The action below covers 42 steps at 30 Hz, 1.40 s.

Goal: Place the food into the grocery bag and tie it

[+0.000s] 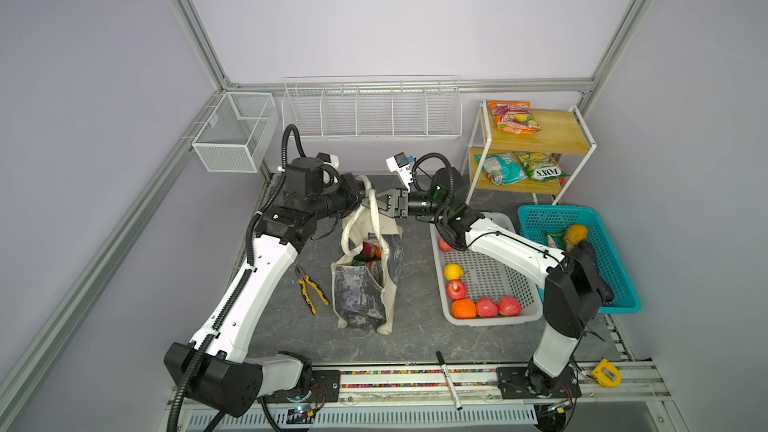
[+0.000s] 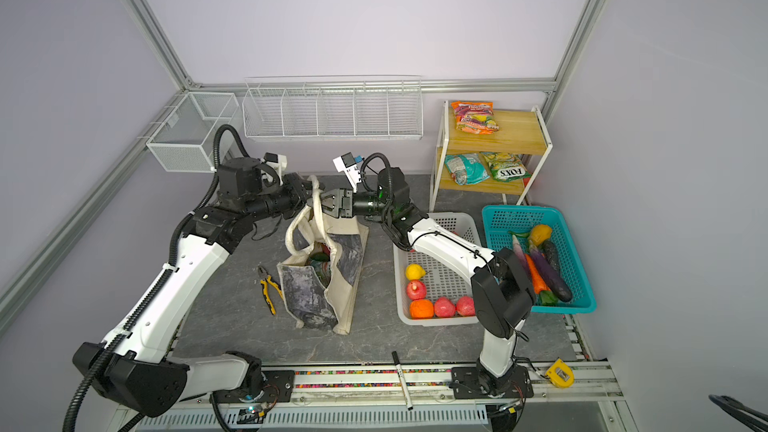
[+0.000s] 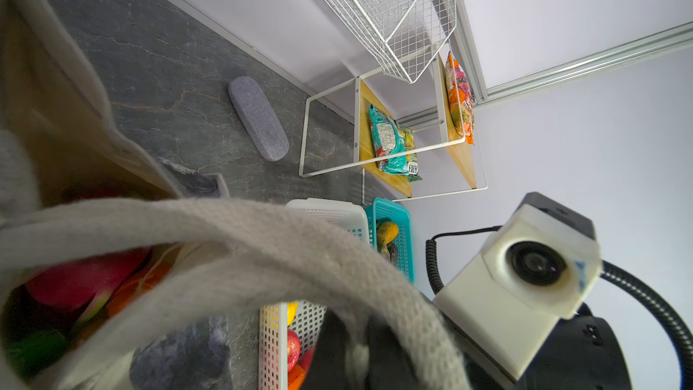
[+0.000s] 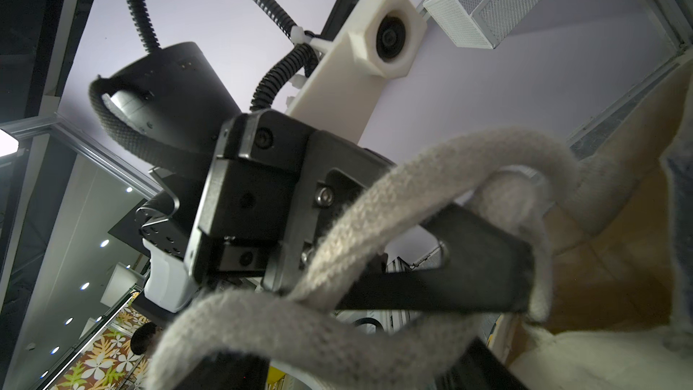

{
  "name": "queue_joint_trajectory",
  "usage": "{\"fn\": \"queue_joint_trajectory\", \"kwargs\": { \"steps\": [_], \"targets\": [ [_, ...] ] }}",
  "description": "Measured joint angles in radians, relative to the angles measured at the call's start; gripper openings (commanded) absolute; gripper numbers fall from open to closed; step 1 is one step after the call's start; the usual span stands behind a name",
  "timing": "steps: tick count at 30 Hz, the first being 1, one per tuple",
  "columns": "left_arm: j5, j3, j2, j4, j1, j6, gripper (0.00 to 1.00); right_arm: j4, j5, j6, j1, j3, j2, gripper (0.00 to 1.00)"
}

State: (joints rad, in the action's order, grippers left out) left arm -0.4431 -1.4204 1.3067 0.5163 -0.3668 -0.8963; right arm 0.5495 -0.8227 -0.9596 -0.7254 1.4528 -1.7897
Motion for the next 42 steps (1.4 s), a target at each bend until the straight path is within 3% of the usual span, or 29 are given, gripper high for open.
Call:
{"fn": "queue_joint_trajectory", "kwargs": {
  "steps": [17, 25, 42],
  "targets": [
    [-0.04, -0.009, 0.003, -0.018, 0.002, -0.042, 0.0, -0.087, 0.011, 0.091, -0.002, -0.021, 0.047, 0.11],
    [-0.061, -0.009, 0.002, -0.016, 0.002, -0.057, 0.0, -0.187, 0.013, 0.186, 0.006, -0.043, 0.09, 0.07],
    [-0.168, 0.023, -0.027, 0.019, 0.045, -0.095, 0.0, -0.748, 0.053, 0.682, 0.064, -0.02, 0.202, 0.07]
  ]
}}
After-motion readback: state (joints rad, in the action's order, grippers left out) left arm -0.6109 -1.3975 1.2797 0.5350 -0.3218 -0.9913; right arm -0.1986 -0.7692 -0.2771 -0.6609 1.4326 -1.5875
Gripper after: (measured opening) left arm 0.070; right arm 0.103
